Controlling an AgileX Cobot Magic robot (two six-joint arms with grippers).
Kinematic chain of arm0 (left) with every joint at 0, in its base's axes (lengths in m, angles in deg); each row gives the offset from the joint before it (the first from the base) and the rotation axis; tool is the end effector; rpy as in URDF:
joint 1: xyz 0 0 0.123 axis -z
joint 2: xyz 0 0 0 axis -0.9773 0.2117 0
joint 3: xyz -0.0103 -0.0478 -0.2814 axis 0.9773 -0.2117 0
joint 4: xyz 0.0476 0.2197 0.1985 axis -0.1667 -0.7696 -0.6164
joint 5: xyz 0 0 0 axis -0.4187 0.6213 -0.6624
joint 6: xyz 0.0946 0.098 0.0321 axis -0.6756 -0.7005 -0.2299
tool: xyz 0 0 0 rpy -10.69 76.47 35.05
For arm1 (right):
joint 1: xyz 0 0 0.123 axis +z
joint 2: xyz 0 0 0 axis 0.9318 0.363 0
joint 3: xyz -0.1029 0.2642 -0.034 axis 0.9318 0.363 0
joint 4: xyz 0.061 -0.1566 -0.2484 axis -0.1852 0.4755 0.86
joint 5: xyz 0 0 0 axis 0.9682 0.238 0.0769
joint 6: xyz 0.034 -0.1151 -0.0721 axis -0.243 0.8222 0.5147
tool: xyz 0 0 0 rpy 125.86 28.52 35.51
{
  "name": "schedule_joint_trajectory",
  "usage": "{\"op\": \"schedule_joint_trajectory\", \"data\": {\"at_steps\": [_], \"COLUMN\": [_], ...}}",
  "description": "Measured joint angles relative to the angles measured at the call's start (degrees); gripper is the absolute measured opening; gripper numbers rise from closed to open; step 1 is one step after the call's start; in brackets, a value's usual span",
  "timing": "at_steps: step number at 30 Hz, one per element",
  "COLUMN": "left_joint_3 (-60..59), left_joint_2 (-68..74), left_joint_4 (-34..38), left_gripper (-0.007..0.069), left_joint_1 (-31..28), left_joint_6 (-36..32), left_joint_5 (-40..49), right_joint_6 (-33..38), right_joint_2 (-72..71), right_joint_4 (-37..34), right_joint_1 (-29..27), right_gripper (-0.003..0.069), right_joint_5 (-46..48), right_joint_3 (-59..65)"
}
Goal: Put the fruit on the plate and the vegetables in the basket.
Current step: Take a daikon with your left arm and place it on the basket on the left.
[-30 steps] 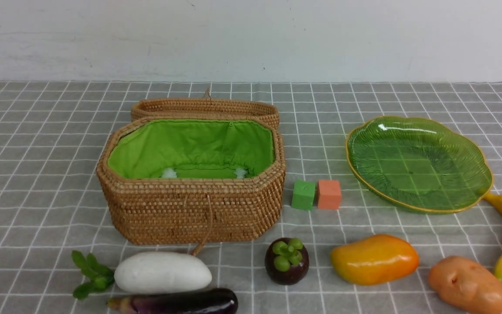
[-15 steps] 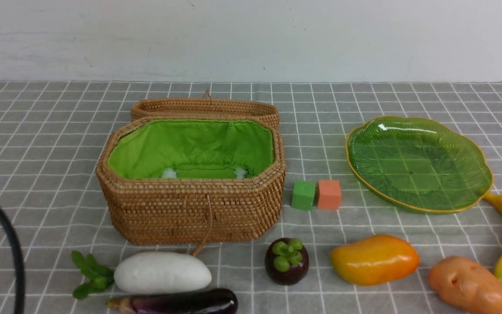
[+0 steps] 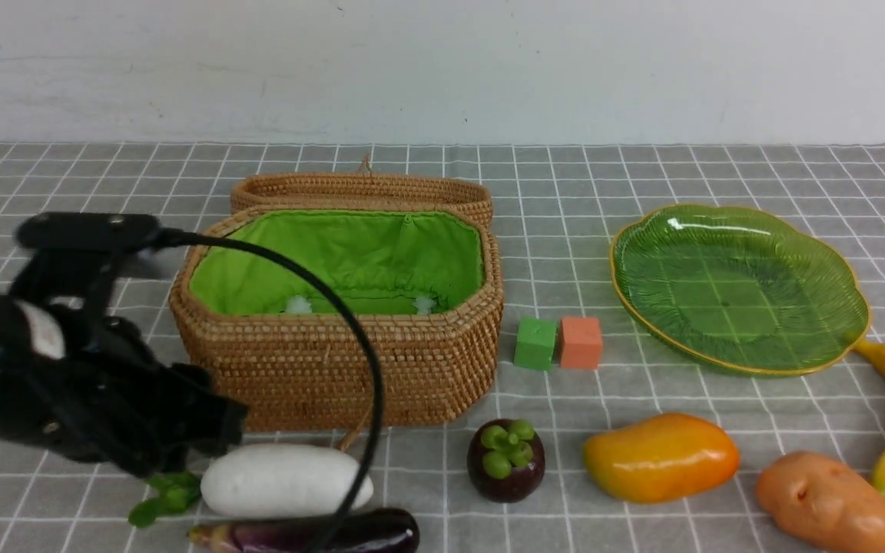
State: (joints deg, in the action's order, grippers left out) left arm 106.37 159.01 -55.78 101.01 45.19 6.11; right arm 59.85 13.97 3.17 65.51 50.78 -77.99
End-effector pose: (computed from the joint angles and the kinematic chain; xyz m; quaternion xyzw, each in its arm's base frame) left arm 0.2864 -0.1257 0.2261 0.1471 0.9503 -0.0773 0.2631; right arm 0.1471 -0.0032 0.1587 -0.0145 0.8061 -0.0212 0.5913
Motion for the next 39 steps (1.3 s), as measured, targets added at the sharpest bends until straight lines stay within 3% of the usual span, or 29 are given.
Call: {"op": "schedule_joint_trajectory", "data": {"at_steps": [6, 9, 22, 25, 29, 39], "left_joint_3": [1.01, 1.01, 1.48, 1.48, 1.53, 1.58], "left_joint_2": [9.24, 14.31, 23.23, 23.30, 23.30, 23.30], "left_joint_4": [-6.86, -9.40, -13.51, -13.51, -13.45, -13.45], "left_gripper": [0.0522, 0.0570, 0.0580, 0.0558, 0.0460, 0.0459], "left_joint_1": [5.56, 6.71, 6.72, 6.72, 6.72, 6.72], "left_joint_6": [-15.71, -22.76, -25.24, -25.24, -25.24, -24.49], "left_joint_5": [-0.71, -6.46, -11.81, -11.74, -10.57, -10.15], "right_joint_6": [0.00, 0.00, 0.00, 0.00, 0.00, 0.00], "right_joint_2": [0.00, 0.00, 0.00, 0.00, 0.00, 0.00], "right_joint_4": [0.06, 0.00, 0.00, 0.00, 0.00, 0.00], "right_joint_1": [0.00, 0.00, 0.00, 0.00, 0.00, 0.00], "right_gripper": [0.0241, 0.0241, 0.0241, 0.0241, 0.0241, 0.0241], "right_joint_5": [0.00, 0.00, 0.00, 0.00, 0.00, 0.00], "right_joint_3": [0.00, 0.00, 0.00, 0.00, 0.00, 0.00]}}
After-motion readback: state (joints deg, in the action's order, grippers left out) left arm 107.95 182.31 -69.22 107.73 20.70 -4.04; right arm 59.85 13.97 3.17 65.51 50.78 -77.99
